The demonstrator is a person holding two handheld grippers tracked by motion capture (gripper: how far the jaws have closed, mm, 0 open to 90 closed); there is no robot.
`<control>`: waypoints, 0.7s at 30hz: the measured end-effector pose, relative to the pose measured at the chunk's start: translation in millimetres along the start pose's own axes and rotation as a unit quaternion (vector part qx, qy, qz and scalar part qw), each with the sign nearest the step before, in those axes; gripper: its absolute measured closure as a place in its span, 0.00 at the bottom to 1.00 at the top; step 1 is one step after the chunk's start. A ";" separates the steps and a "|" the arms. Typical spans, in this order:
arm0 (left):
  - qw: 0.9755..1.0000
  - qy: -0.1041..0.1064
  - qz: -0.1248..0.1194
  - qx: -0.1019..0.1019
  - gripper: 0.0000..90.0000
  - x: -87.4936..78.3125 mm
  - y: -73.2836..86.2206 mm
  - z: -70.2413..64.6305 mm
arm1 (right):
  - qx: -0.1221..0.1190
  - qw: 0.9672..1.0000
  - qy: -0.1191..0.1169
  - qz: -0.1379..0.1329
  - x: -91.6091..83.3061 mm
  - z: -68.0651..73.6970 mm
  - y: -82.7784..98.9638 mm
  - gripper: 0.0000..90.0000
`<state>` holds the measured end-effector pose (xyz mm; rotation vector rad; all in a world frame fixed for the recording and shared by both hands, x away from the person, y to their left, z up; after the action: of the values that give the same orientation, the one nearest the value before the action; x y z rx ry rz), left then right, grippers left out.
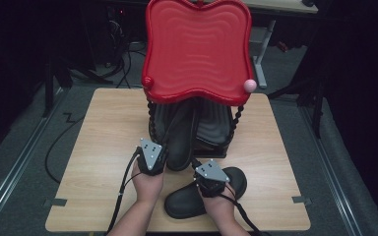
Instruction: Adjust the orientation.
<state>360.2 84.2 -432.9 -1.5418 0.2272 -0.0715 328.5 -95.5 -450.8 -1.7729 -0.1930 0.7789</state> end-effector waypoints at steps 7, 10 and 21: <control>1.000 -0.004 0.000 0.009 0.93 1.2 -1.6 -5.3 | -0.044 0.998 -0.046 -0.005 -15.1 33.5 12.6 0.99; 1.000 -0.007 -0.001 0.009 0.93 1.3 -2.1 -4.6 | -0.048 0.998 -0.045 0.004 -4.9 36.3 11.9 1.00; 0.999 0.037 0.014 -0.003 0.75 4.0 -1.6 4.1 | -0.026 0.999 -0.018 0.005 8.1 14.2 0.4 1.00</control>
<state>365.0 87.3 -431.7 -1.5422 0.3084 -0.1064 326.2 -80.4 -456.6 -1.8111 -0.2293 0.8196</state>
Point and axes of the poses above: each handheld gripper's, and its own axes: x roughly forward along the jaws, y roughly out of its underside, z roughly to its left, the point moved 1 cm from there along x, roughly forward along the jaws, and after that the axes turned 3 degrees about -y, right-handed, at the moved point
